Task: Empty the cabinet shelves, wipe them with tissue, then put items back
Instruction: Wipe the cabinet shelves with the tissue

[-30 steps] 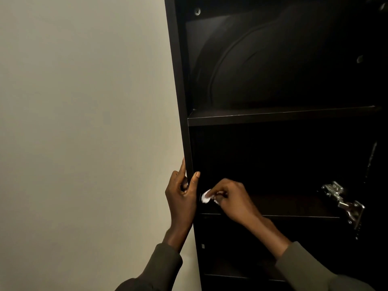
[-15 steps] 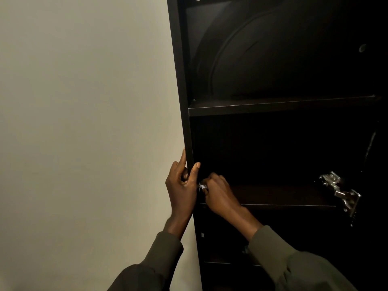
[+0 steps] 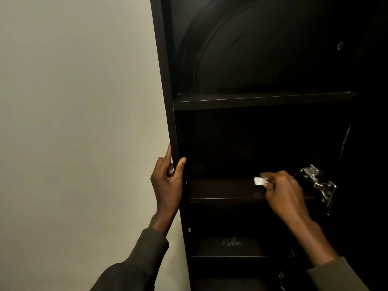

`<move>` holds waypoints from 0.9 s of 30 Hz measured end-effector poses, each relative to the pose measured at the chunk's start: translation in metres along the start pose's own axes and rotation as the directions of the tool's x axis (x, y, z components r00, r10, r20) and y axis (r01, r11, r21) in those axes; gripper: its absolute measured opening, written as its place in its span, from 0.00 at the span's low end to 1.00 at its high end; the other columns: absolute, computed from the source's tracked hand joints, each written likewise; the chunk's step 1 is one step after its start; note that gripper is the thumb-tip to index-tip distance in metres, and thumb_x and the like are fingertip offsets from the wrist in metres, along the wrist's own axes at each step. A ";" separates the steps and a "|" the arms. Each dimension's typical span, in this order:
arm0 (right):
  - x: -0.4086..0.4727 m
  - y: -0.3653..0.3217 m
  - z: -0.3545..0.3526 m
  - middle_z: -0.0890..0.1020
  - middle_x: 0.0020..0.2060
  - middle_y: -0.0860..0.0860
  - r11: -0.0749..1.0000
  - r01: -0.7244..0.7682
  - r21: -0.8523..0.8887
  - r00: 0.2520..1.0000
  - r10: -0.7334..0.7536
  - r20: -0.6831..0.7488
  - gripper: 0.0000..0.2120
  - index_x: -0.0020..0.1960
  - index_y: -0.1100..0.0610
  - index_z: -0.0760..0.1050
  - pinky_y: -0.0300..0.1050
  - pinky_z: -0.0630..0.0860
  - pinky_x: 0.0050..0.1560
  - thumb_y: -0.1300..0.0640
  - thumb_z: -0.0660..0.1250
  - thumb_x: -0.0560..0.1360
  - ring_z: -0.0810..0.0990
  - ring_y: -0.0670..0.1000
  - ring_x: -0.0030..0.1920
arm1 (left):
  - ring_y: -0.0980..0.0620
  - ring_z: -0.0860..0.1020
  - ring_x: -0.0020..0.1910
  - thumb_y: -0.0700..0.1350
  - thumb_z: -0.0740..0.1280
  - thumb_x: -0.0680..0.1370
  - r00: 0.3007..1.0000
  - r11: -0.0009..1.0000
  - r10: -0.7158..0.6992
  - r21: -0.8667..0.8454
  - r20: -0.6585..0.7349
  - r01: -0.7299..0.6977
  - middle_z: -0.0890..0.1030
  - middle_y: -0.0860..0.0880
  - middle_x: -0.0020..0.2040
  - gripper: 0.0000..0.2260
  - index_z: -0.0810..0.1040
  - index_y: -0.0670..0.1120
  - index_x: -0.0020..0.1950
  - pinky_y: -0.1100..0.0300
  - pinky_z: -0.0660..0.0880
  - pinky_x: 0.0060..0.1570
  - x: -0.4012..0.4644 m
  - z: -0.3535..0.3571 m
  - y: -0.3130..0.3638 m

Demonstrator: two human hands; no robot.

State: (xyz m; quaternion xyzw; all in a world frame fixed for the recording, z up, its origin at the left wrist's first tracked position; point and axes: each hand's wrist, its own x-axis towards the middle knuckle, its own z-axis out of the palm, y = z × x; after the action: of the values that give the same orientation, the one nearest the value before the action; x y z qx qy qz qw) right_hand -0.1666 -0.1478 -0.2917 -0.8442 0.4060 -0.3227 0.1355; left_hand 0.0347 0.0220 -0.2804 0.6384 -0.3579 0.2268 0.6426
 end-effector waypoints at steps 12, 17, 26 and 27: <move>-0.024 -0.060 0.051 0.71 0.55 0.46 0.978 0.165 0.125 0.969 -0.184 0.164 0.11 0.58 0.53 0.78 0.34 0.68 0.54 0.51 0.66 0.78 0.70 0.45 0.55 | 0.55 0.70 0.36 0.46 0.68 0.79 0.999 1.000 -0.029 -0.003 -0.017 0.029 0.70 0.50 0.36 0.21 0.74 0.41 0.70 0.73 0.68 0.37 -0.002 0.002 0.000; -0.023 -0.060 0.037 0.79 0.48 0.42 0.860 0.093 0.502 0.915 -0.273 0.297 0.05 0.50 0.49 0.82 0.36 0.77 0.52 0.55 0.71 0.75 0.78 0.39 0.50 | 0.58 0.69 0.35 0.43 0.69 0.78 1.000 1.000 -0.025 -0.001 -0.014 0.025 0.68 0.50 0.35 0.23 0.71 0.46 0.73 0.73 0.68 0.38 -0.003 0.001 0.003; 0.015 0.037 0.008 0.79 0.57 0.54 1.000 -0.024 -0.010 0.997 0.023 -0.072 0.09 0.54 0.60 0.83 0.38 0.71 0.53 0.62 0.69 0.76 0.79 0.53 0.54 | 0.57 0.70 0.36 0.42 0.69 0.78 0.999 1.000 -0.004 0.003 -0.040 0.004 0.68 0.52 0.35 0.24 0.70 0.46 0.74 0.73 0.67 0.39 -0.003 0.003 0.004; 0.015 0.035 0.012 0.80 0.56 0.54 1.000 -0.019 -0.014 0.998 0.018 -0.067 0.08 0.54 0.59 0.83 0.40 0.73 0.54 0.61 0.69 0.76 0.79 0.54 0.54 | 0.57 0.70 0.36 0.42 0.69 0.78 0.999 1.000 -0.004 0.001 -0.043 0.004 0.68 0.52 0.35 0.24 0.70 0.46 0.74 0.73 0.67 0.39 -0.003 0.004 0.004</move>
State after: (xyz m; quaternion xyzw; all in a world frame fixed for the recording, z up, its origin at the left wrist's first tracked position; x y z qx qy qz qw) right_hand -0.1729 -0.1816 -0.3117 -0.8302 0.4204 -0.3465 0.1185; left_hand 0.0290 0.0189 -0.2805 0.6345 -0.3424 0.2395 0.6503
